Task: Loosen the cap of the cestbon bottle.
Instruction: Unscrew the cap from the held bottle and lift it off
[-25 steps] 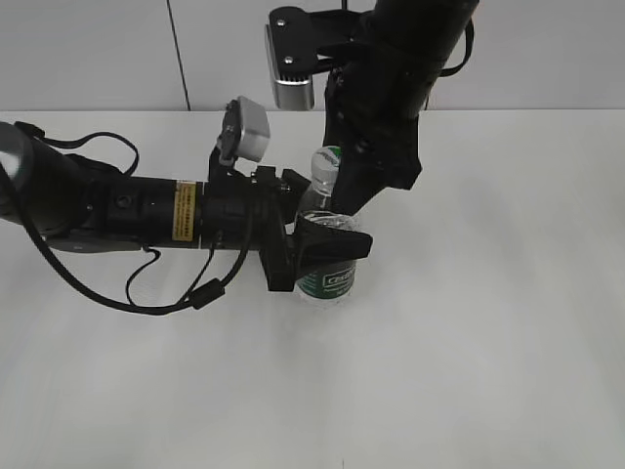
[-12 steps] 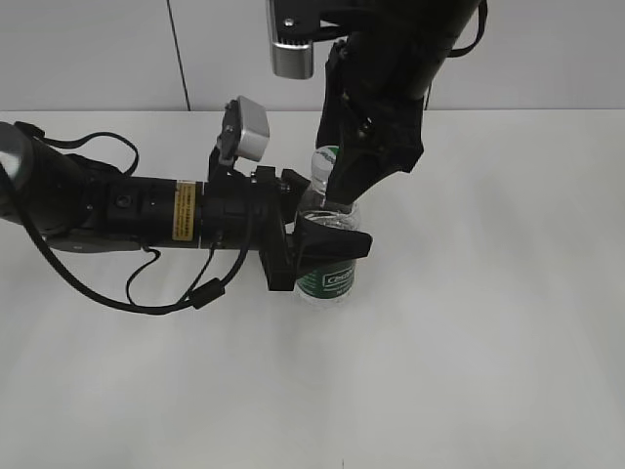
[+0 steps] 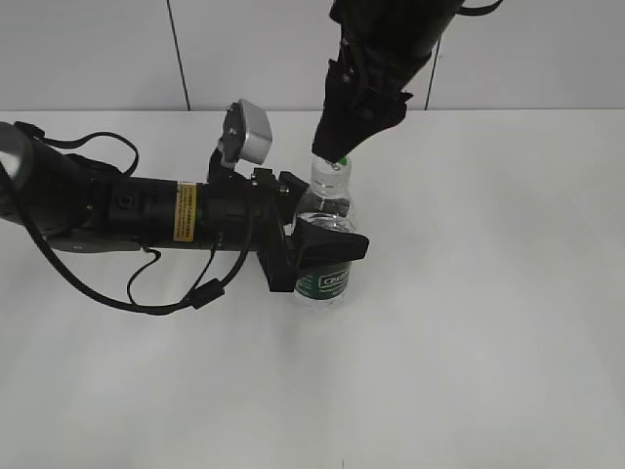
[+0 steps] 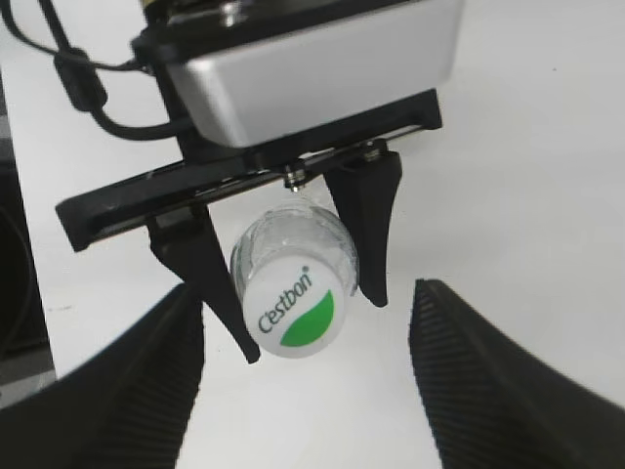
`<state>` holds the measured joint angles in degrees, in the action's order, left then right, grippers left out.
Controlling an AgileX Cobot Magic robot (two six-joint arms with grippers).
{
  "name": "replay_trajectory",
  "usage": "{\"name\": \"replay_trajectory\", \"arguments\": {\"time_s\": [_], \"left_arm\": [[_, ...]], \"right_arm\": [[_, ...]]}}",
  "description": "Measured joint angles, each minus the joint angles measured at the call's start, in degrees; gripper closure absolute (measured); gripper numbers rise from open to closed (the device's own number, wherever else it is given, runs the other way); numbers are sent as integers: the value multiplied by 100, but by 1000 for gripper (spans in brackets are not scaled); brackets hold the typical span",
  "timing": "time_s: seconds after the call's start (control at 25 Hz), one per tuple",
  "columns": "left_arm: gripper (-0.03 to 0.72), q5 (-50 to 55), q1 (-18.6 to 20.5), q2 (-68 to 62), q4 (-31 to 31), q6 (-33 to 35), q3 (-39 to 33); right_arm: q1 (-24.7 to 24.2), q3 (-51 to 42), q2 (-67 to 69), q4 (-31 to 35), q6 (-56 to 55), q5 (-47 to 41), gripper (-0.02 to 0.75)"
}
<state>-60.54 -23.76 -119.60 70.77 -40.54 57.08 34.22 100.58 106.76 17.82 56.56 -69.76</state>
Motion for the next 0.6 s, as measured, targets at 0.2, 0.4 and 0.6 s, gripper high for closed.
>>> {"name": "replay_trajectory", "arguments": {"time_s": [0.2,0.4,0.6], "left_arm": [[253,121,0,-43,-83,46,0],[253,-60,4,-379,-270,144,11],[253,-328,11,-524,-417,172,34]], "right_arm": [[0,73,-4,-173,-1240,0,234],[0,73,-4,-377,-2868,0,234],[0,73,-4,-657,-4599,0,234]]}}
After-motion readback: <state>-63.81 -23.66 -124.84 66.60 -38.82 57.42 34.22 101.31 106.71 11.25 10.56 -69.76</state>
